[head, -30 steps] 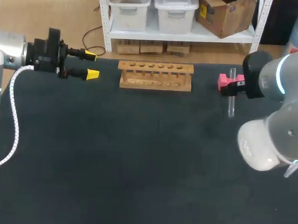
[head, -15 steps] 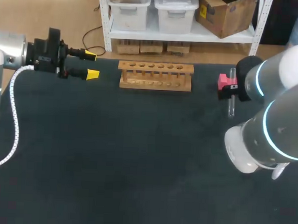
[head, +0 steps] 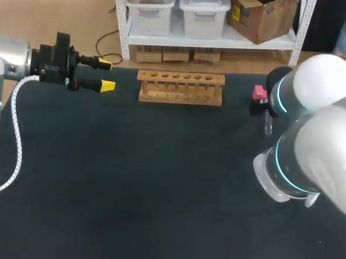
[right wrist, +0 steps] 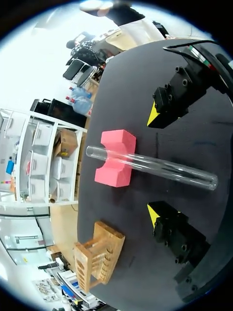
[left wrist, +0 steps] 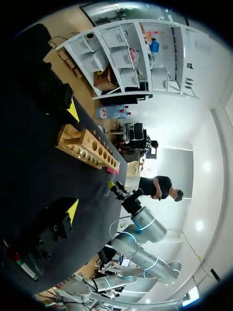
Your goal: Grasp the test tube, adjust it, and insert it.
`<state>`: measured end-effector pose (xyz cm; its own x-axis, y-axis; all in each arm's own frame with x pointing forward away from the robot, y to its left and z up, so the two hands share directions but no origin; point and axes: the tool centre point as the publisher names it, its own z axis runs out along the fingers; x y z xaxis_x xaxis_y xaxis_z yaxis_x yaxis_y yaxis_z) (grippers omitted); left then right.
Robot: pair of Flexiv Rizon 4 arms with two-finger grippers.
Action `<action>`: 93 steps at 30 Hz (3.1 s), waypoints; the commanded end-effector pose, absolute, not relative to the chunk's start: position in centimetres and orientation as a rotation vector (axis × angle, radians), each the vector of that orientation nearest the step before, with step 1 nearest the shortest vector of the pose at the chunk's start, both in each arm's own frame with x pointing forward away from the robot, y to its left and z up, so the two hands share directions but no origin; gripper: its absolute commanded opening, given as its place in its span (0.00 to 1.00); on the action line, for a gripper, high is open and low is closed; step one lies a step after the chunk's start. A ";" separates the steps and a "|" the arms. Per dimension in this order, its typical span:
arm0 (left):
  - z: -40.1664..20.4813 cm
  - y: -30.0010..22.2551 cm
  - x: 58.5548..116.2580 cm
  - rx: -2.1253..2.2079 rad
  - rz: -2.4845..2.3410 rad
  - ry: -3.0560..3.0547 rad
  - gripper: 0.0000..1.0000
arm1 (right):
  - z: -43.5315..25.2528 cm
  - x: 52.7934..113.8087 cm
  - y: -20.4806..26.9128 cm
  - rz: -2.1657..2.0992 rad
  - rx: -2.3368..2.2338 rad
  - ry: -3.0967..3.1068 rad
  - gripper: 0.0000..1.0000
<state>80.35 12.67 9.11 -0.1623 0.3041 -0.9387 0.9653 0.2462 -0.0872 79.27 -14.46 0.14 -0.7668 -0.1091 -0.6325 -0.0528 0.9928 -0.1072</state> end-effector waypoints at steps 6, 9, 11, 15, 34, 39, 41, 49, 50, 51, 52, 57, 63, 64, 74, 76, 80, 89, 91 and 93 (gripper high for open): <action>9.0 12.7 80.3 1.197 -0.949 1.641 1.00 | -0.6 80.2 -14.3 -0.159 -0.046 2.425 1.00; 9.0 12.7 80.3 1.197 -0.949 1.641 1.00 | -0.9 80.4 -14.3 -0.138 -0.040 2.425 1.00; 9.0 12.7 80.3 1.197 -0.949 1.641 1.00 | -1.0 80.5 -14.3 -0.126 -0.034 2.422 1.00; 9.0 12.7 80.3 1.197 -0.949 1.641 1.00 | -1.1 80.8 -14.5 -0.106 -0.020 2.415 1.00; 9.0 12.7 80.3 1.197 -0.949 1.641 1.00 | -1.9 81.5 -14.8 -0.065 0.005 2.425 0.93; 9.0 12.7 80.3 1.197 -0.949 1.641 1.00 | -2.0 81.5 -14.8 -0.063 0.006 2.429 0.60; 9.0 12.7 80.3 1.197 -0.949 1.641 1.00 | -2.1 81.6 -14.9 -0.060 0.006 2.432 0.52; 9.0 12.7 80.3 1.197 -0.949 1.641 1.00 | -2.2 81.6 -14.8 -0.057 0.005 2.438 0.45; 9.0 12.7 80.3 1.197 -0.949 1.641 1.00 | -2.2 81.6 -14.8 -0.056 0.005 2.439 0.45; 9.0 12.7 80.3 1.197 -0.949 1.641 1.00 | -2.2 81.6 -14.7 -0.056 0.004 2.440 0.45; 9.0 12.7 80.3 1.197 -0.949 1.641 1.00 | -2.2 81.6 -14.6 -0.056 0.004 2.440 0.44; 9.0 12.7 80.3 1.197 -0.949 1.641 1.00 | -2.3 81.6 -14.6 -0.056 0.005 2.444 0.42; 9.0 12.7 80.3 1.197 -0.949 1.641 1.00 | -2.3 81.7 -14.6 -0.060 0.019 2.450 0.29; 9.0 12.7 80.3 1.197 -0.949 1.641 1.00 | -2.3 81.7 -14.6 -0.061 0.020 2.450 0.29; 9.0 12.7 80.3 1.197 -0.949 1.641 1.00 | -2.5 81.8 -14.5 -0.067 0.048 2.460 0.20; 9.0 12.7 80.3 1.197 -0.949 1.641 1.00 | -2.5 81.8 -14.5 -0.068 0.053 2.461 0.14; 9.0 12.7 80.3 1.197 -0.949 1.641 1.00 | -2.5 81.7 -14.6 -0.071 0.064 2.463 0.09; 9.0 12.7 80.3 1.197 -0.949 1.641 1.00 | -1.7 81.3 -14.7 -0.092 0.096 2.453 0.00; 9.0 12.7 80.3 1.197 -0.949 1.641 1.00 | -1.3 81.1 -14.6 -0.105 0.098 2.450 0.00; 9.0 12.7 80.3 1.197 -0.949 1.641 1.00 | -1.0 80.9 -14.5 -0.116 0.100 2.446 0.00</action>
